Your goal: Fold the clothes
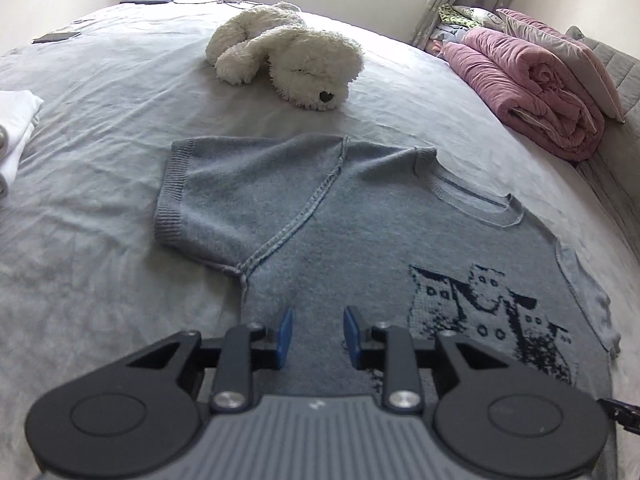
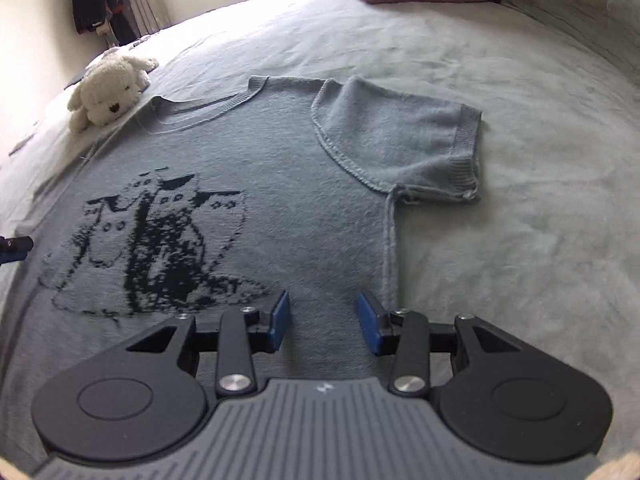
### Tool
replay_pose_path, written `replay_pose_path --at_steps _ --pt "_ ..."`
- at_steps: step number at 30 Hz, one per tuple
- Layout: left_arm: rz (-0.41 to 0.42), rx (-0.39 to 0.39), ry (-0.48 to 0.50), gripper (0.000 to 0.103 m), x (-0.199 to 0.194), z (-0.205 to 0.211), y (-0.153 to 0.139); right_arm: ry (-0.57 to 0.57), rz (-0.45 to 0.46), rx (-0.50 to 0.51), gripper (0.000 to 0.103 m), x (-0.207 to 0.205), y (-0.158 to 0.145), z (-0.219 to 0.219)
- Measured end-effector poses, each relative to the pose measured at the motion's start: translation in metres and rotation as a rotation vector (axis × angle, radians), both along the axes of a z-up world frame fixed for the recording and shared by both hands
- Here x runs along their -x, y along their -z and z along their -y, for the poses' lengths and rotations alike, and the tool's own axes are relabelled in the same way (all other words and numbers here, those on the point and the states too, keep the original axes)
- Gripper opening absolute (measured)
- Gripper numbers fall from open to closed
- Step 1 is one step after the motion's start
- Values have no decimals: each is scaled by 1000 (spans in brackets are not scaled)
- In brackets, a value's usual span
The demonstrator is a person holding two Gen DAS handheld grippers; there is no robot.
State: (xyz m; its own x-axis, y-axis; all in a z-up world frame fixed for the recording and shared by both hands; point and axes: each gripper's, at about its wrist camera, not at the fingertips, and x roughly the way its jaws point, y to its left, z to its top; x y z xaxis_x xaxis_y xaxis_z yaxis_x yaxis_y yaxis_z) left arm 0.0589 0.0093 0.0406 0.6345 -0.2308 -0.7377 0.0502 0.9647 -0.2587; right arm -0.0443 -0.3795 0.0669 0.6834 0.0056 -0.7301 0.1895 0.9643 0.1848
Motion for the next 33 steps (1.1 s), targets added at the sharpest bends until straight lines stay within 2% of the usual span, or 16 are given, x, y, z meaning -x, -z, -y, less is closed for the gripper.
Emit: replay_pose_path --at_steps 3,6,12,15,19,22,24,26,27,28,29,30,31,33 --pt "11 36 -14 29 -15 -8 1 -3 5 37 43 -11 3 2" --pt "79 -8 -22 33 -28 -8 -2 -6 11 75 43 -23 5 3" --pt "92 -40 -8 34 -37 -15 14 -41 44 219 43 -100 5 24" --pt "97 -37 2 35 -39 -15 12 15 31 234 43 -130 9 59" --pt "94 -34 0 35 -42 -17 15 180 -25 184 52 -139 22 117" --pt "95 -38 1 35 -42 -16 16 313 -3 29 58 -115 34 151" --pt "101 -50 4 35 -41 -14 16 333 54 -69 60 -92 45 159" --pt "108 -68 8 35 -40 -11 17 320 93 -63 60 -84 50 153" --pt "111 -80 10 35 -40 -10 17 309 78 -30 60 -89 48 148" --pt "113 -81 9 35 -39 -9 16 295 69 -3 51 -94 46 143" --pt "114 -83 8 35 -39 -9 16 281 61 23 28 -99 44 138" --pt "116 -82 8 35 -39 -9 16 278 53 40 10 -102 44 134" --pt "119 -82 7 35 -39 -10 17 275 46 56 4 -104 44 131" --pt "124 -85 7 35 -39 -10 17 282 32 117 4 -105 40 124"
